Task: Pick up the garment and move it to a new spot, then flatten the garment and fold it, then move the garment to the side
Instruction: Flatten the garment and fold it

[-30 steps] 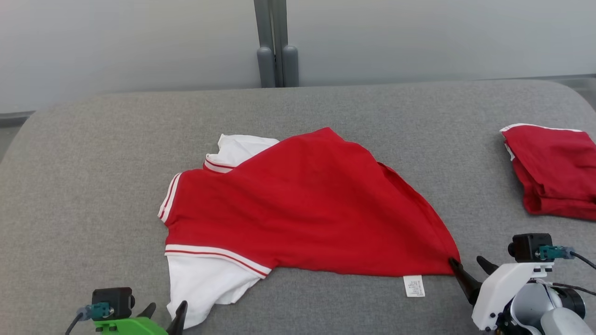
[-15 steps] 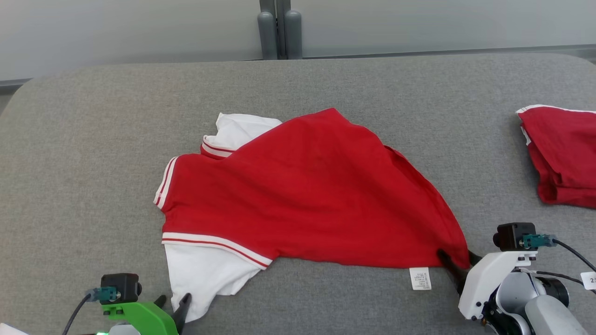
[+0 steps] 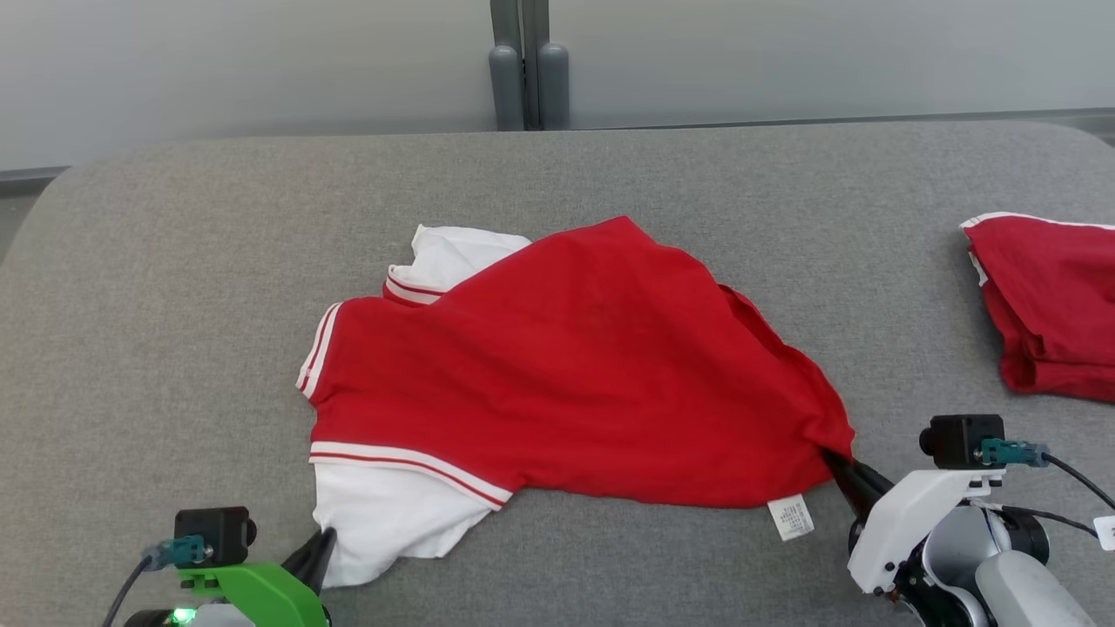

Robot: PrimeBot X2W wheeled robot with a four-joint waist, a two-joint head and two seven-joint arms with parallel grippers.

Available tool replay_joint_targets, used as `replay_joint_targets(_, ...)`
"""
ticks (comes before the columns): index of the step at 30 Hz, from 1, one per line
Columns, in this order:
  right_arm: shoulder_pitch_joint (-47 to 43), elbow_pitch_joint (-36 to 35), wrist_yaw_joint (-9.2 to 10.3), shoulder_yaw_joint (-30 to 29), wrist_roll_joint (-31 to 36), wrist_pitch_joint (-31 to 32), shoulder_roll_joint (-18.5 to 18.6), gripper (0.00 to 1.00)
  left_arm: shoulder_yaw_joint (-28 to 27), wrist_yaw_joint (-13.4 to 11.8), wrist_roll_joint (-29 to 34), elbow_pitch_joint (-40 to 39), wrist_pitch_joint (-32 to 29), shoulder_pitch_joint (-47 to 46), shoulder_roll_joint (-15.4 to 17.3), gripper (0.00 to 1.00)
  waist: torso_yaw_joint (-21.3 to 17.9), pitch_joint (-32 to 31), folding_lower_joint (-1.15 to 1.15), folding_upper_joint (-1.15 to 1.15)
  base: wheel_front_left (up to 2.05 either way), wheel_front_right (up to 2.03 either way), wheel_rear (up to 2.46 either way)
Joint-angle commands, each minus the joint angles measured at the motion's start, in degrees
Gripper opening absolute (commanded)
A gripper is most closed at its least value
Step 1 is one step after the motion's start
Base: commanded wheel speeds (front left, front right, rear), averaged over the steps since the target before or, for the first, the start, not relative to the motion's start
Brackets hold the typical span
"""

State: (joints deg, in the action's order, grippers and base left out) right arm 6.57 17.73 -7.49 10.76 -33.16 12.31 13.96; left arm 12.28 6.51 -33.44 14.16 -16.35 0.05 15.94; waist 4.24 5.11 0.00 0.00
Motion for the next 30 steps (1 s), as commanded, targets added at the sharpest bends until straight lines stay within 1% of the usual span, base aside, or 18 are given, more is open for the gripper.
replay_joint_targets(1,-0.34,-0.96,0.00,0.19,-0.80,-0.91,0.59,0.00,-0.51,-0.47,0.13,-1.21,0.94,0.44,0.77,0.00,-0.21,-0.41,0.00,0.00,0.00,0.00,0.00)
replay_joint_targets(5,0.30,-4.13,0.00,1.16,-2.85,-3.27,0.96,0.00,-1.20,-0.52,0.18,-4.89,2.92,-0.01,0.80,0.00,-0.50,-0.54,0.00,0.00,0.00,0.00,0.00)
replay_joint_targets(8,1.81,-6.45,0.00,1.79,-4.71,-4.79,1.45,0.00,-1.92,-0.33,-0.63,-7.50,4.07,-1.76,0.77,0.00,-0.63,0.56,0.00,0.00,0.00,0.00,0.00)
replay_joint_targets(12,6.81,-8.72,-0.01,3.48,-6.87,-5.70,2.68,0.00,-1.82,0.12,0.27,-8.51,4.57,-7.50,2.57,0.00,-0.82,4.22,0.00,0.00,0.00,0.00,0.00)
replay_joint_targets(16,15.80,-8.41,0.00,4.77,-8.16,-6.44,4.53,0.00,-1.62,0.58,0.76,-7.14,4.93,-17.68,4.74,0.00,-0.65,8.74,0.00,0.00,0.00,0.00,0.00)
replay_joint_targets(20,27.39,-6.80,0.00,7.03,-8.43,-5.43,7.38,0.00,-0.25,0.93,0.22,-3.49,4.56,-30.39,6.04,0.00,0.03,13.14,0.00,0.00,0.00,0.00,0.00)
replay_joint_targets(25,42.58,-2.17,0.00,9.56,-11.03,-4.90,9.14,0.00,3.86,0.98,-0.14,3.21,4.48,-47.13,7.92,0.00,0.59,17.91,0.00,0.00,0.00,0.00,0.00)
replay_joint_targets(30,56.67,3.44,0.00,11.93,-13.73,-5.49,10.38,0.00,7.86,1.01,-1.14,9.56,6.73,-62.57,9.14,0.00,1.45,22.33,0.00,0.00,0.00,0.00,0.00)
